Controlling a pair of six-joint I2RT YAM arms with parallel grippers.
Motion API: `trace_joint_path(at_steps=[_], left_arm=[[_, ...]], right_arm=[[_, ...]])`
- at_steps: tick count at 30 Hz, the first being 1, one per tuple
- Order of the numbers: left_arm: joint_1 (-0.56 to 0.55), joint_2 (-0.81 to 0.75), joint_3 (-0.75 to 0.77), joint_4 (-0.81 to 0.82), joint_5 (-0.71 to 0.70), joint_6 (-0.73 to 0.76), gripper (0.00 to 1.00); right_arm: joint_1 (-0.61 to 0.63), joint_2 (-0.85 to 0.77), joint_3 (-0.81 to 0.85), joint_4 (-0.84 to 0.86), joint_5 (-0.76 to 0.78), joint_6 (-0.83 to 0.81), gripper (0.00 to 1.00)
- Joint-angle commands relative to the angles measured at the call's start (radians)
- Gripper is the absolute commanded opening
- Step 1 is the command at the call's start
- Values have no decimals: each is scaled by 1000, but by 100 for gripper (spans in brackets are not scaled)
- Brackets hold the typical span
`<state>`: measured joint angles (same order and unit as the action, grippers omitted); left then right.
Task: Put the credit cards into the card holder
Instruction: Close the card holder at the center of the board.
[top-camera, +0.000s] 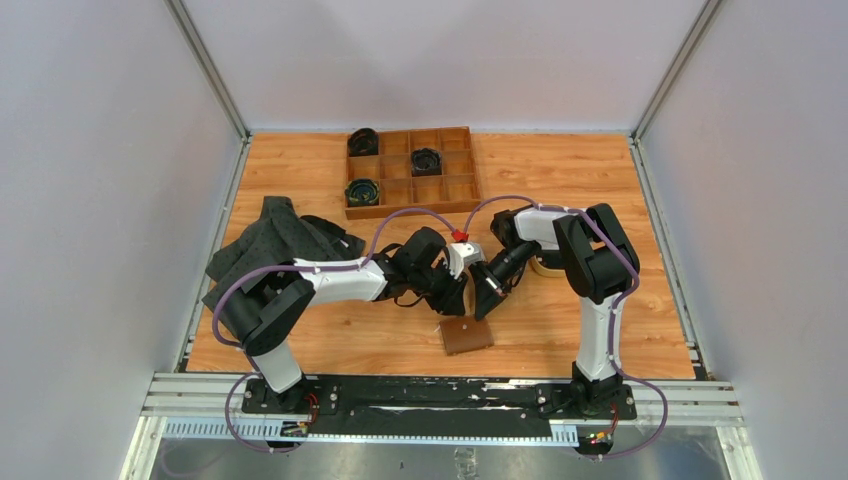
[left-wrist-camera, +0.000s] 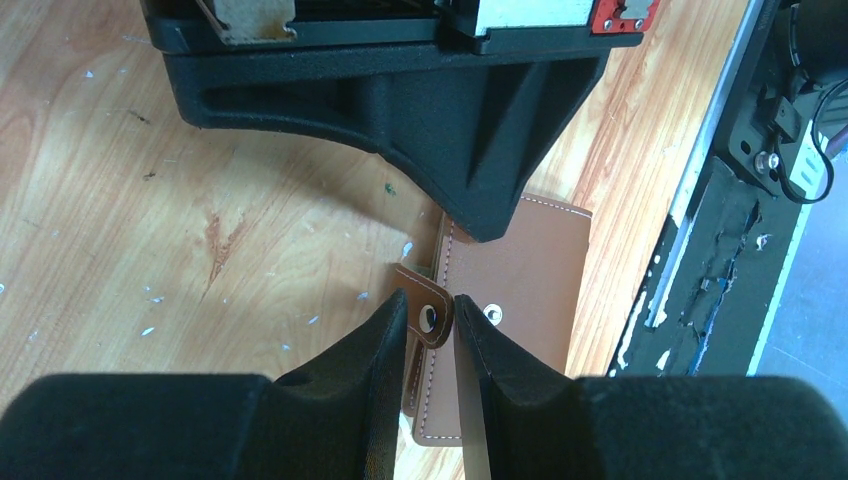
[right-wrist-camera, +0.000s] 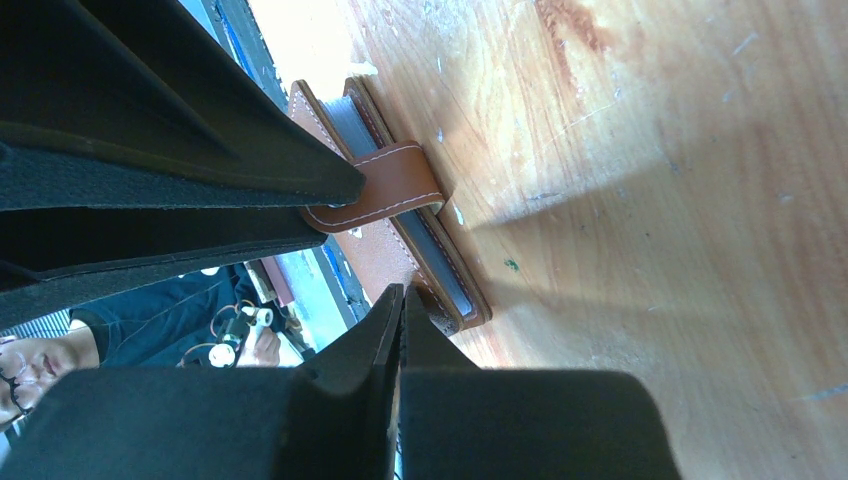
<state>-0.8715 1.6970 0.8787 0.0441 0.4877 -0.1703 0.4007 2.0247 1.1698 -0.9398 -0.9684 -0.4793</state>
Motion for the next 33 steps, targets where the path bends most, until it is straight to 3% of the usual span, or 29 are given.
trace_joint_path(at_steps=[1,33], left_arm=[[8,-19,5,6,11,-6,28],[16,-33,11,5,15,-17,30]], right_arm=[[21,45,-6,33,83,-40,0],[23,49,-6,32,83,-41,0]])
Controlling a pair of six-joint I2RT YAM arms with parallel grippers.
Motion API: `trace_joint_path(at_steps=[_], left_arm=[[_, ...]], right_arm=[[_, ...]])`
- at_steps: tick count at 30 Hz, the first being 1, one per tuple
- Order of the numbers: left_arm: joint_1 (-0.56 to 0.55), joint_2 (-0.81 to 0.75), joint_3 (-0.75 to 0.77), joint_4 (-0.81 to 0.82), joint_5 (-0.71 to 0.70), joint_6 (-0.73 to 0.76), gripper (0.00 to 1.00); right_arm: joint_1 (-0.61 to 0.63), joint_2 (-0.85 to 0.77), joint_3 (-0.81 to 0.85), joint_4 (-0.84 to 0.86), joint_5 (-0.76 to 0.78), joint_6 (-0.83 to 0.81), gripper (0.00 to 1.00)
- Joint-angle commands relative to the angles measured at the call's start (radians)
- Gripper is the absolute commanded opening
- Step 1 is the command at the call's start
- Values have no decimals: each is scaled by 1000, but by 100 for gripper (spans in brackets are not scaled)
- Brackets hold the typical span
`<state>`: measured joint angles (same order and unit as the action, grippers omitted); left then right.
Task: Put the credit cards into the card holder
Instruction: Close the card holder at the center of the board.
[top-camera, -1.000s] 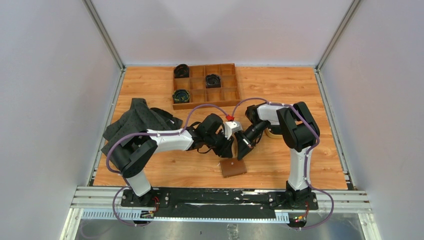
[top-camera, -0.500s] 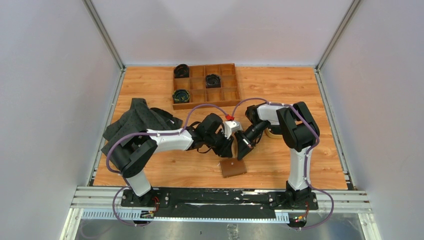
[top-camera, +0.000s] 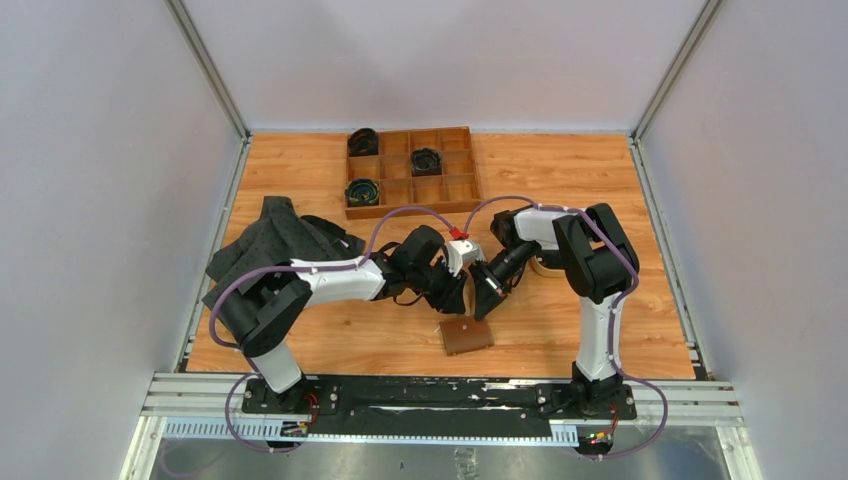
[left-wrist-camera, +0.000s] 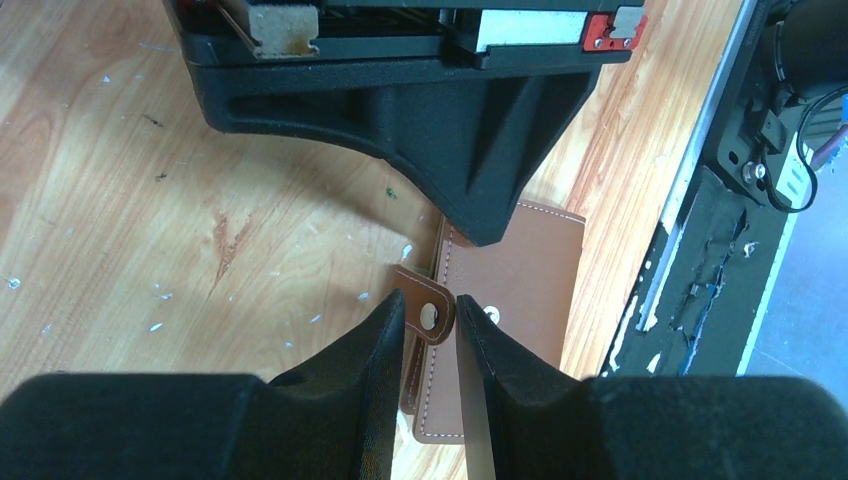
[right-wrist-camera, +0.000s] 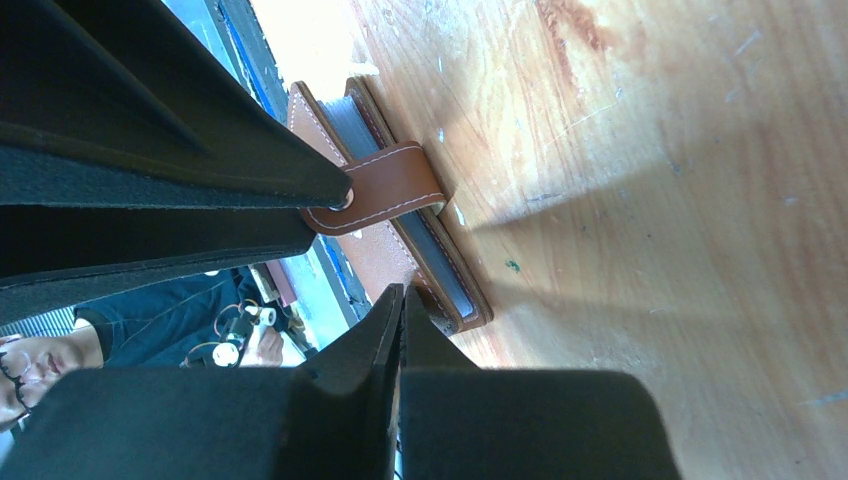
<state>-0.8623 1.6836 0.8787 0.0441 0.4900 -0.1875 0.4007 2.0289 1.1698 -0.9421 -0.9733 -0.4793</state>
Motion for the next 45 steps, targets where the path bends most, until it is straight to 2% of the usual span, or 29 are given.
trace_joint_path(at_steps=[1,26,28,31,32,45], left_arm=[[7,-17,11,6,14,1,30],[11,13,9,6,21,16,21],[11,15,9,6,21,17,16],[14,18,14,7,32,17,1],[14,18,15,7,34,17,0],[-2,-61,-23,5,43,26,0]], right_arm=[[23,46,-5,34,88,-41,0],[23,47,-2,30,84,-42,0],[23,47,-2,29,84,-42,0],[23,48,-2,29,84,-42,0],[23,48,-3,29,85,-42,0],[27,38,-2,26,58,-47,0]])
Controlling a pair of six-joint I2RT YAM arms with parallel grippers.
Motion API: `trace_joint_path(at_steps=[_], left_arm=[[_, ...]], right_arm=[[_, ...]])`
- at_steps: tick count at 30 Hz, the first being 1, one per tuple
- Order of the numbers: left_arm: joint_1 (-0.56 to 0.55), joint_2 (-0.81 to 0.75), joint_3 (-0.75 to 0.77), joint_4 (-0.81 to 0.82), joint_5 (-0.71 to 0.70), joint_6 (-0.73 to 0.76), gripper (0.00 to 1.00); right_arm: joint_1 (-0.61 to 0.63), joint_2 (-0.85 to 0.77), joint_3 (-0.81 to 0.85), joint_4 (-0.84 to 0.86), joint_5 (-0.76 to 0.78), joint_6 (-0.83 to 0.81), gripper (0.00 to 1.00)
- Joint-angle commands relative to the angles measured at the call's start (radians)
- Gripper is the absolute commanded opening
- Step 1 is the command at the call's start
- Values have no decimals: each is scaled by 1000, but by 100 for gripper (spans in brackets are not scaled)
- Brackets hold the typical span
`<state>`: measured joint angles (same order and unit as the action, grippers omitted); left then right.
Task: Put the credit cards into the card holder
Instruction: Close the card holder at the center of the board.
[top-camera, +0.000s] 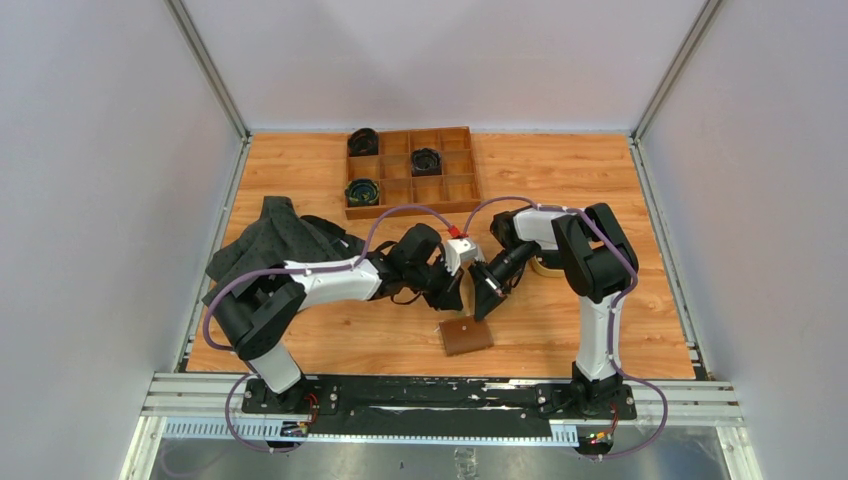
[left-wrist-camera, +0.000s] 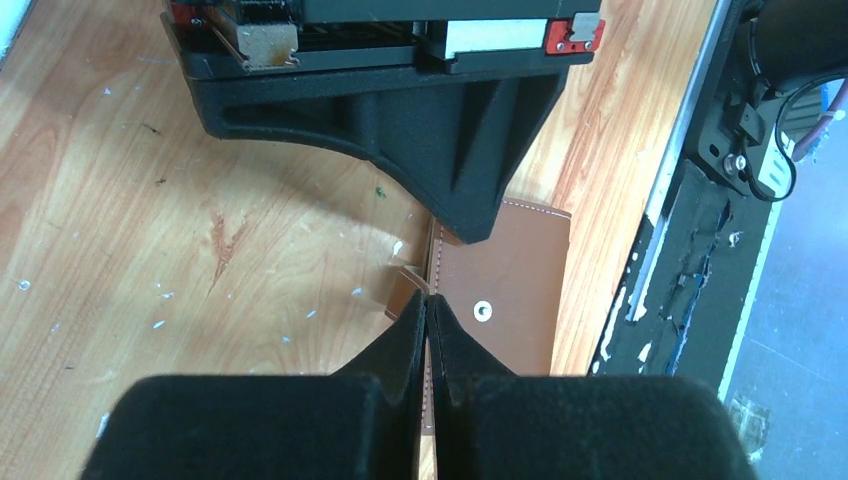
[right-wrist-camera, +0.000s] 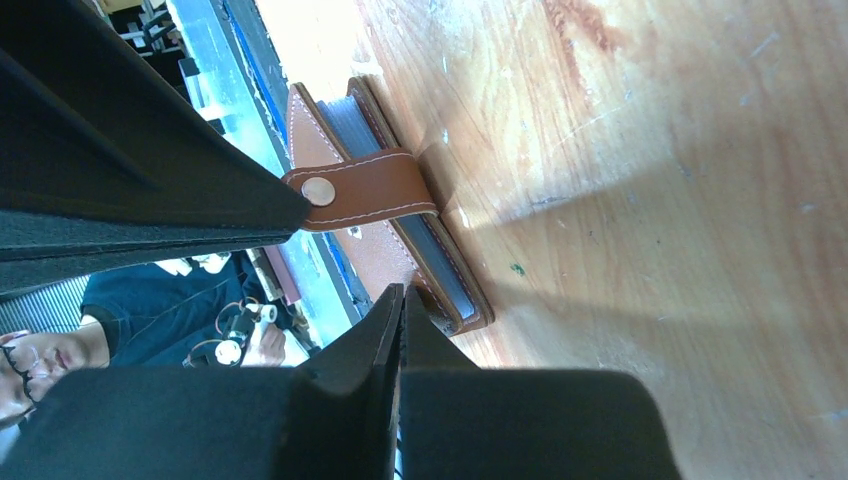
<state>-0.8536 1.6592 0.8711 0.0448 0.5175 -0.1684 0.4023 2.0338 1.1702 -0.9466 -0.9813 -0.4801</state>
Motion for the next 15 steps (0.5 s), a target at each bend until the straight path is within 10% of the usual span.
trace_joint_path(at_steps=[1,15], left_arm=[[-16,-36,-18,5,14,7,0],[-73,-20,-44,36,-25,-37,0]], right_arm=[[27,33,-3,31,60,-47,0],[35,48,-7,48,82,-17,0]])
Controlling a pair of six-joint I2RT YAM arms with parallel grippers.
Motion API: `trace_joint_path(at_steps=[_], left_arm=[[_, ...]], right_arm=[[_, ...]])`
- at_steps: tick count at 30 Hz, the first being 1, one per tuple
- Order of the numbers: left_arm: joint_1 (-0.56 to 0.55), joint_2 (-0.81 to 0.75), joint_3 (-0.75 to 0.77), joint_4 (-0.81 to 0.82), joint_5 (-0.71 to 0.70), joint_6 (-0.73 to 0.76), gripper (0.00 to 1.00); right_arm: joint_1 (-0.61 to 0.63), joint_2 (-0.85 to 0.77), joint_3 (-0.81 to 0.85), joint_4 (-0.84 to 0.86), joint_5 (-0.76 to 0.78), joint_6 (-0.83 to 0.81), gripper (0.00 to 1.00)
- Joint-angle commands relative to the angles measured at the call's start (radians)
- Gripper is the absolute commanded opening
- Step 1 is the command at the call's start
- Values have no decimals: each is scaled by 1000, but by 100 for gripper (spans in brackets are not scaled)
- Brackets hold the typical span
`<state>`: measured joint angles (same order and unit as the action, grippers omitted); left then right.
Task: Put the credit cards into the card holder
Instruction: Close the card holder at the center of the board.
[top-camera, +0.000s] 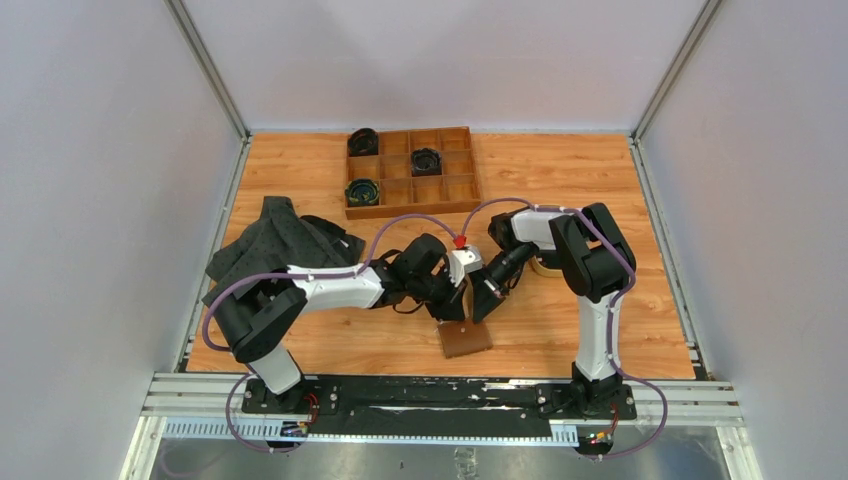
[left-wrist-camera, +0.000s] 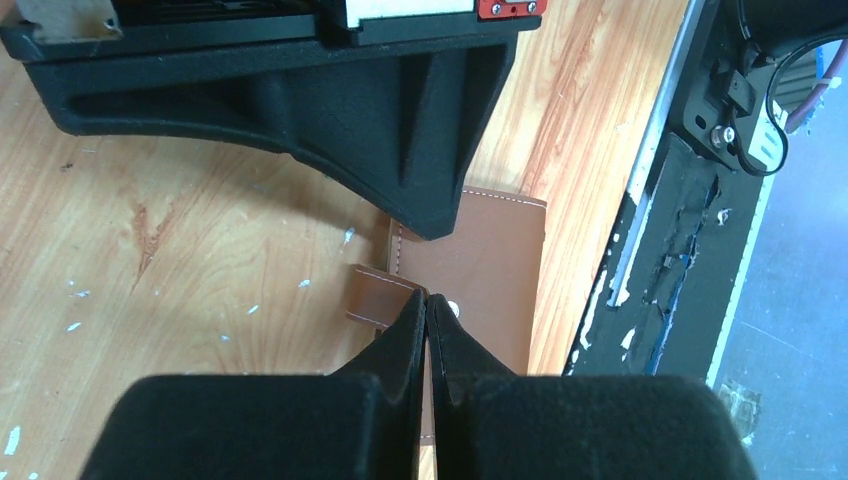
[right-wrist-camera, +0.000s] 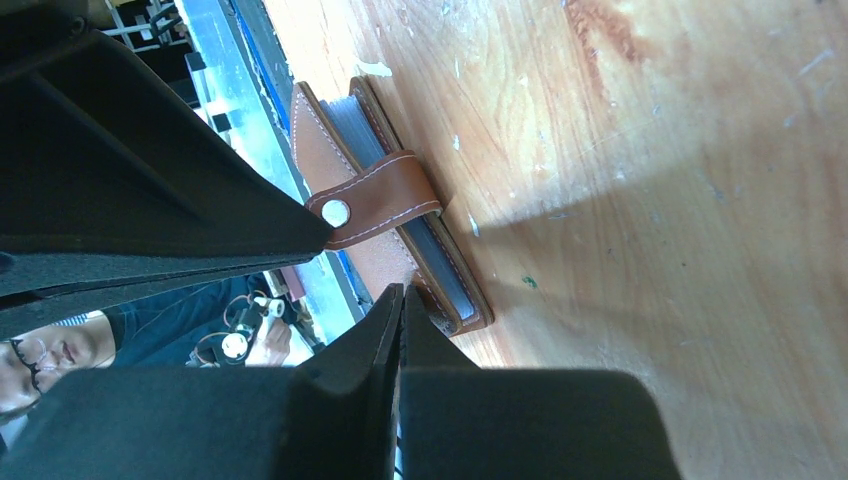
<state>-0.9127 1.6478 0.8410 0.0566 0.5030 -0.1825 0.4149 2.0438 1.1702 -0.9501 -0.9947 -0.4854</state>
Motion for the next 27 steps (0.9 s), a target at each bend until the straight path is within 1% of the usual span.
trace_joint_path(at_steps=[1,8,11,14,20,27], left_arm=[[-16,-6,-14,24,-12,-28,0],[-27,-5,-28,24,-29,-57,0],[-31,-2,-27,25,-37,-67,0],[-31,-4,-31,25,-58,-74,0],[-30,3,-35,28,-73,-82,0],[-25,-3,-43,35,-75,-91,0]], right_arm=[[23,38,-7,53,102,-6,0],[23,38,-10,71,122,15,0],[24,34,-9,69,110,14,0],[22,12,0,47,82,-21,0],[1,-92,-1,-11,43,-114,0],[-92,-267,-19,-57,-1,-218,0]])
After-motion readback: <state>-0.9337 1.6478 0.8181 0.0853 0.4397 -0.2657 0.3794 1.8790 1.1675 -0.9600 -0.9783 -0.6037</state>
